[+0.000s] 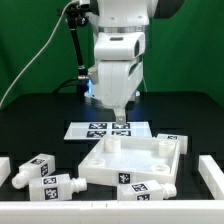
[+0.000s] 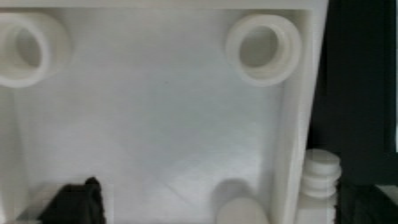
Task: Assemble one leg
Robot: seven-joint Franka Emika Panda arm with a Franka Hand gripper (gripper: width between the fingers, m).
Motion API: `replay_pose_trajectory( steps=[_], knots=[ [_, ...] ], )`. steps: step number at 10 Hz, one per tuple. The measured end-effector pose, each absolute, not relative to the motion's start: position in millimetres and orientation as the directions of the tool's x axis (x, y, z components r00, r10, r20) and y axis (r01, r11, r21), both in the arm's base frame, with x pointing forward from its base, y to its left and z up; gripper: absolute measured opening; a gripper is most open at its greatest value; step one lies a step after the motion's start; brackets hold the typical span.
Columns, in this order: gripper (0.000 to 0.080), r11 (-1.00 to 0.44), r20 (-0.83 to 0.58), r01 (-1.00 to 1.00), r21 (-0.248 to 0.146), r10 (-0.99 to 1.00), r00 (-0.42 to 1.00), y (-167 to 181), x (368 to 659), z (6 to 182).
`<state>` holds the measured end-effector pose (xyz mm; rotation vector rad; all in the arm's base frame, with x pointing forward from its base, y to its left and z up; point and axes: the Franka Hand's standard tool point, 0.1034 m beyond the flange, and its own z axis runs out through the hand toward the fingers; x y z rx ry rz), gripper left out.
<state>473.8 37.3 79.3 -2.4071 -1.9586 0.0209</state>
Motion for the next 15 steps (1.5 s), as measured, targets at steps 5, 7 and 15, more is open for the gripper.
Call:
replay_pose_trajectory(
  steps=[5,7,15],
  knots=[
    [0.0650,-0.205,0.029,0.976,-0.074,0.978,0.207,49,461,38.4],
    [0.0650,-0.209,0.032,0.974,-0.089,0.977,0.212,49,463,27.6],
    [0.0237,-0.216,0.028,0.971,-0.107,0.975,0.220,46,458,19.0]
  ],
)
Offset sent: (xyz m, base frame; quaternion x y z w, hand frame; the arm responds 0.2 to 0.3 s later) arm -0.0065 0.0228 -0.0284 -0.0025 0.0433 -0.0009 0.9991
